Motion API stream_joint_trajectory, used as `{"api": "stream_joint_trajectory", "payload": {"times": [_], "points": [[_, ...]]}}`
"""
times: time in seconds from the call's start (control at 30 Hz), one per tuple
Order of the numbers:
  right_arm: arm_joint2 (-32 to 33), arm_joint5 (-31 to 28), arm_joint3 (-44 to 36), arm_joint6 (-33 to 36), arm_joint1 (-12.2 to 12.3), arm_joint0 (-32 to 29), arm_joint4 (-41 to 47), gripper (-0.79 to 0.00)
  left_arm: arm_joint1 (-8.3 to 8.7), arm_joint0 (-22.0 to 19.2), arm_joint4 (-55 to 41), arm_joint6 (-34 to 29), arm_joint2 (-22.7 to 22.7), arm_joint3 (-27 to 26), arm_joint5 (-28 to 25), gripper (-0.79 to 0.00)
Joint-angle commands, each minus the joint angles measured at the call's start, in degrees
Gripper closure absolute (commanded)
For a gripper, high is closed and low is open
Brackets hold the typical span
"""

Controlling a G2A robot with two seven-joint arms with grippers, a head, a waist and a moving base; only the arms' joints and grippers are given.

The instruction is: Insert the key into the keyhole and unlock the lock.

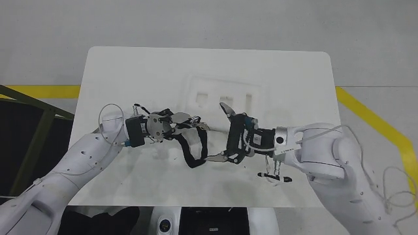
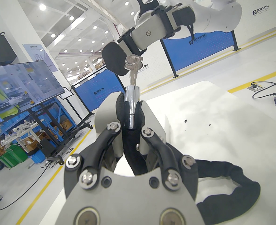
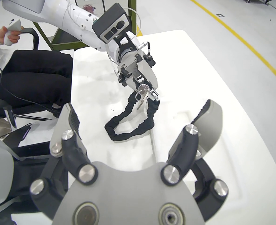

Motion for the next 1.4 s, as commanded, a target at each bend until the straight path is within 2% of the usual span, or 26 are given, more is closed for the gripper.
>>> {"api": "stream_joint_trajectory", "payload": {"times": [0.0,0.13,0.17,0.2,0.23,0.4,0.5,1.03,1.37], "points": [[0.0,-1.2,1.0,-2.0,0.0,0.0,-0.7,-0.785,0.00,0.0,0.0,0.0,0.0,0.0,0.0,0.000],[0.4,-1.7,2.0,-3.2,0.2,-0.6,2.1,-0.782,0.00,0.0,0.0,0.0,0.0,0.0,0.0,0.000],[0.6,-1.7,1.8,-2.8,0.3,-0.7,3.1,-0.363,0.00,0.0,0.0,0.0,0.0,0.0,0.0,0.000],[0.8,-1.7,1.4,-2.5,0.4,-0.8,4.0,-0.077,0.00,0.0,0.0,0.0,0.0,0.0,0.0,0.000],[1.1,-1.7,1.0,-2.2,0.5,-0.9,4.7,0.000,0.00,0.0,0.0,0.0,0.0,0.0,0.0,0.000],[1.8,-1.2,-0.2,-1.8,0.9,-1.3,5.8,0.000,0.00,0.0,0.0,0.0,0.0,0.0,0.0,0.000],[1.9,-0.6,-0.4,-2.0,1.0,-1.5,5.5,0.000,-0.03,0.9,-0.8,-2.4,-0.5,-1.4,0.6,0.000],[1.8,3.6,-1.3,-4.4,1.3,-2.1,-0.6,0.000,0.37,3.7,0.0,-4.3,-4.0,-3.8,-1.0,0.000],[-0.8,4.5,-0.3,-4.1,1.2,-0.6,-1.4,0.000,0.10,4.3,0.8,-4.4,-5.1,-4.2,-1.7,0.000]]}}
